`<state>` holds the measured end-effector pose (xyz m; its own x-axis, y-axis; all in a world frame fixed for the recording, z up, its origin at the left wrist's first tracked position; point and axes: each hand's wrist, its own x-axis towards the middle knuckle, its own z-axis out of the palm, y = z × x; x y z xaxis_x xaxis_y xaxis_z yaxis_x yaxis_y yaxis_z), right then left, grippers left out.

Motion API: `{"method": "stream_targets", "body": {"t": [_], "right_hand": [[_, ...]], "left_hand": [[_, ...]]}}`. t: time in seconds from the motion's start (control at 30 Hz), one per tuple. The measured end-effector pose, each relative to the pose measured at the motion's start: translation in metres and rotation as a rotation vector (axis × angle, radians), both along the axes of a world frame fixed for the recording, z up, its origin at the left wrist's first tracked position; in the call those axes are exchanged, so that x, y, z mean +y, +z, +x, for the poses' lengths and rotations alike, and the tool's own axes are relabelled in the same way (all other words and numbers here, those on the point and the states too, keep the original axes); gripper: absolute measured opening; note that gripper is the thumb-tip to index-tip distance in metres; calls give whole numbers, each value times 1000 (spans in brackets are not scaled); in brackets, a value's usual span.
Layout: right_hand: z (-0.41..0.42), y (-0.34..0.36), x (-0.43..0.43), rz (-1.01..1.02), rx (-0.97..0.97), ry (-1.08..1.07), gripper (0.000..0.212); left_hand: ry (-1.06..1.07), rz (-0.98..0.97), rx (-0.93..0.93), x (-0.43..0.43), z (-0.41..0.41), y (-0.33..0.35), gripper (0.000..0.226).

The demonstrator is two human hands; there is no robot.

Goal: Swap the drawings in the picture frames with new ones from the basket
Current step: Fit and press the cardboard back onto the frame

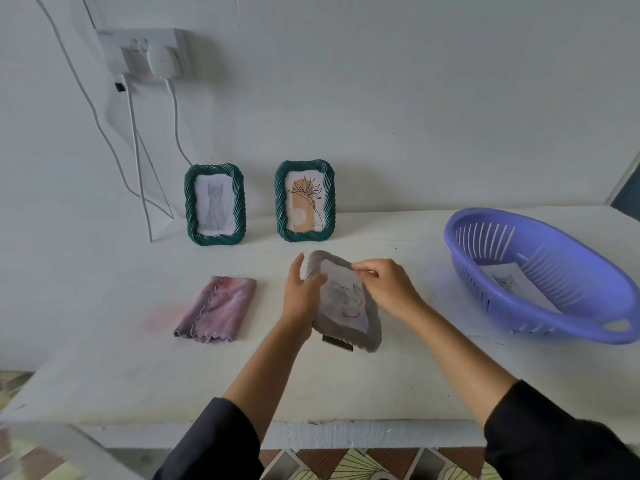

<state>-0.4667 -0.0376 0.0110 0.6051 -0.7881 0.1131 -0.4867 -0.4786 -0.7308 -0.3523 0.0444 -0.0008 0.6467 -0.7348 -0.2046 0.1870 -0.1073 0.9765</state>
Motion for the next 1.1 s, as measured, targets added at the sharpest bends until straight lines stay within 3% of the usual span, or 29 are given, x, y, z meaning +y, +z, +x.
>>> {"method": "stream_targets", "body": {"t": [0.13,0.4,0.5,0.73,0.9,1.1], "right_hand": [[-15,-41,-15,-5,99,-148,37],[-20,-71,-19,-158,293,-86,46],[-19,-73,-23,-189,336,-57,47],[-19,-77,-28,-186,328,-32,47],[-20,-75,-27,-171,338,-38,47],[-22,-71,-27,-104,290,-42,47]], "left_hand": [[2,190,-308,4,4,-23,59],[3,367,-562,1,-4,-47,53],[-35,481,-781,0,-7,-54,52],[280,719,-890,21,52,-45,72],[179,1031,-837,44,114,-53,91],[168,1018,-892,47,123,-46,67]]}}
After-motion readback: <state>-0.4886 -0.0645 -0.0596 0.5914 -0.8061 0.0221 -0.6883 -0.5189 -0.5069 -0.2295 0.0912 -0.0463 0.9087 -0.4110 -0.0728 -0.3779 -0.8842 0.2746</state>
